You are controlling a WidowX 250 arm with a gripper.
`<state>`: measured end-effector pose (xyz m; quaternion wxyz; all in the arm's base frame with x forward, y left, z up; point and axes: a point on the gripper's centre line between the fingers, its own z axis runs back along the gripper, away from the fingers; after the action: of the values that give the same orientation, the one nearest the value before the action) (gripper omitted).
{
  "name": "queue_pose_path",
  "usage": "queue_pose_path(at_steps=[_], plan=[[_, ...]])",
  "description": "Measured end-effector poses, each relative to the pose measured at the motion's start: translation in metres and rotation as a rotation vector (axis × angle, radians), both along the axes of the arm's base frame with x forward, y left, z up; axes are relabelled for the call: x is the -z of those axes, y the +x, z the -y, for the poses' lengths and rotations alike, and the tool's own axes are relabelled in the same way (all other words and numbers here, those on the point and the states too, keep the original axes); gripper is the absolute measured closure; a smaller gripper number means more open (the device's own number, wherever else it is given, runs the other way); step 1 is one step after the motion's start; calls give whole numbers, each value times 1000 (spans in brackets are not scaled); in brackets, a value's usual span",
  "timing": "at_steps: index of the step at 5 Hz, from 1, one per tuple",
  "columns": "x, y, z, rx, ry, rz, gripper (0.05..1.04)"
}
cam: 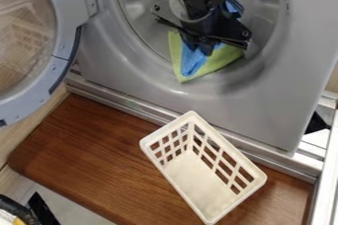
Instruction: Put the laundry in the basket
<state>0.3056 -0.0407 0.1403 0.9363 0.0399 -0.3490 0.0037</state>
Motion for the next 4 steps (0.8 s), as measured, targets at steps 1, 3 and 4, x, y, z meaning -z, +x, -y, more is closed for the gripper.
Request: queue_pose_path(at_steps=[1, 3, 4], plan=[[8, -29, 3, 0, -19, -67, 992], [48, -52, 25, 27, -75, -202, 992], [69, -52, 36, 69, -72, -232, 992]])
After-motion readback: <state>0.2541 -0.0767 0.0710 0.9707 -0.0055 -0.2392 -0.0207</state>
